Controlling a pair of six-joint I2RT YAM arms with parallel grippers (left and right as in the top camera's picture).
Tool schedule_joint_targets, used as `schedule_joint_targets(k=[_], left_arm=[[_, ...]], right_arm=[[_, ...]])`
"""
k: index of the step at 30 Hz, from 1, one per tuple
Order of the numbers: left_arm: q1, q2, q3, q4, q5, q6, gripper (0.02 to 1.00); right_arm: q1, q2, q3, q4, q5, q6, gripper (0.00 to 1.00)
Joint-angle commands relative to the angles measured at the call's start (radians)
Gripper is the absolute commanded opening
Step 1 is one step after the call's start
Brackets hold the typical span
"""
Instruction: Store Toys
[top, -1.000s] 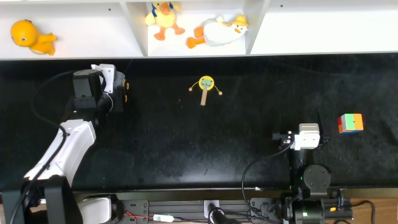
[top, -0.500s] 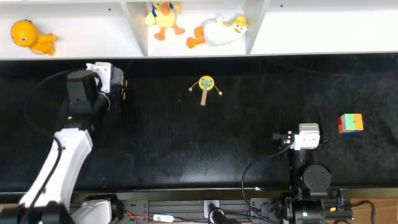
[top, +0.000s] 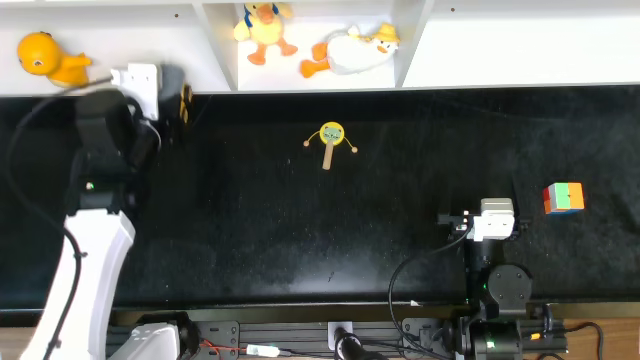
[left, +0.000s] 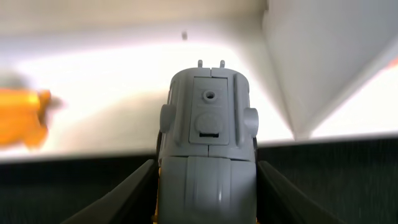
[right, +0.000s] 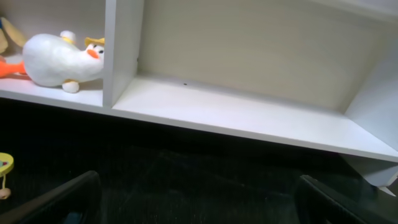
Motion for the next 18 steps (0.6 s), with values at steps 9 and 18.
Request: schedule_joint_targets(k=[9,18], left_arm=[[-0.005,0.307,0.245,0.040,0.033,-0.003,0.382],[-0.005,0.393,0.257,0.152,0.041,-0.010,0.998]], right_arm=[[-0.003,-0.007,-0.013,0.005,0.003,-0.003,0.996],[-0.003,-0.007,-0.013,0.005,0.003,-0.003,0.996]])
